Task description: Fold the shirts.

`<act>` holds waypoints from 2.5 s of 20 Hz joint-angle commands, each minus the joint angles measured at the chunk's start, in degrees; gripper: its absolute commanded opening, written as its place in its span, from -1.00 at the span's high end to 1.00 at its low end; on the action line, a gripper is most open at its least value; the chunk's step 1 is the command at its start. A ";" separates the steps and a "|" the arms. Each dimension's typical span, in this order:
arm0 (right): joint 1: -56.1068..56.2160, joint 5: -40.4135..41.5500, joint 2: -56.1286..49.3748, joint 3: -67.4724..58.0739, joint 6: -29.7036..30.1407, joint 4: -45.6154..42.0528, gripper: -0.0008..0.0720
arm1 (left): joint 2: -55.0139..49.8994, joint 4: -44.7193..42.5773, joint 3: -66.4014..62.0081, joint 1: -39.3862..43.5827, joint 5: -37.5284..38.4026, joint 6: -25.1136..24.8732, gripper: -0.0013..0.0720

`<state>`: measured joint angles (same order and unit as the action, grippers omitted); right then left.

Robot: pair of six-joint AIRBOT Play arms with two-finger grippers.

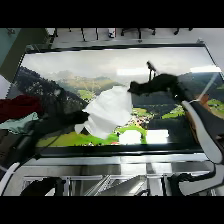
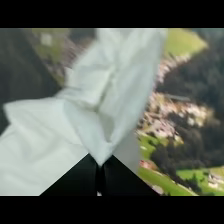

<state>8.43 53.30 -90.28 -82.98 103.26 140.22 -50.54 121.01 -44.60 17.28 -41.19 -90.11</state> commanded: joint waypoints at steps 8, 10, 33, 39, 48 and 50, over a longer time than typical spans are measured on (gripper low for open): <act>-4.15 9.88 39.06 -19.28 2.29 -16.31 0.93 | 21.22 0.04 -33.33 -13.00 -10.54 -0.92 0.93; -4.15 11.28 41.59 -19.26 1.73 -19.43 0.93 | 19.54 0.13 -36.15 -15.15 -16.81 -0.92 0.93; -2.05 -7.02 2.73 24.94 5.75 -2.05 0.61 | -39.23 0.57 -28.92 -15.91 -19.23 -8.76 -0.82; -14.84 9.44 7.93 14.99 8.57 -2.67 -0.48 | -36.57 -1.60 -38.99 -21.35 -38.18 -2.19 -0.96; -29.33 12.87 3.34 16.41 9.97 -5.42 -0.47 | -11.08 -0.68 3.50 -21.35 -25.62 1.57 -0.95; -28.35 12.63 0.70 16.41 9.97 -3.89 -0.47 | -9.44 3.61 10.23 -17.27 -17.33 1.55 -0.95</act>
<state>-19.66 65.56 -86.39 -66.61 113.19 135.04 -64.31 119.66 -45.67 -3.73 -69.49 -89.56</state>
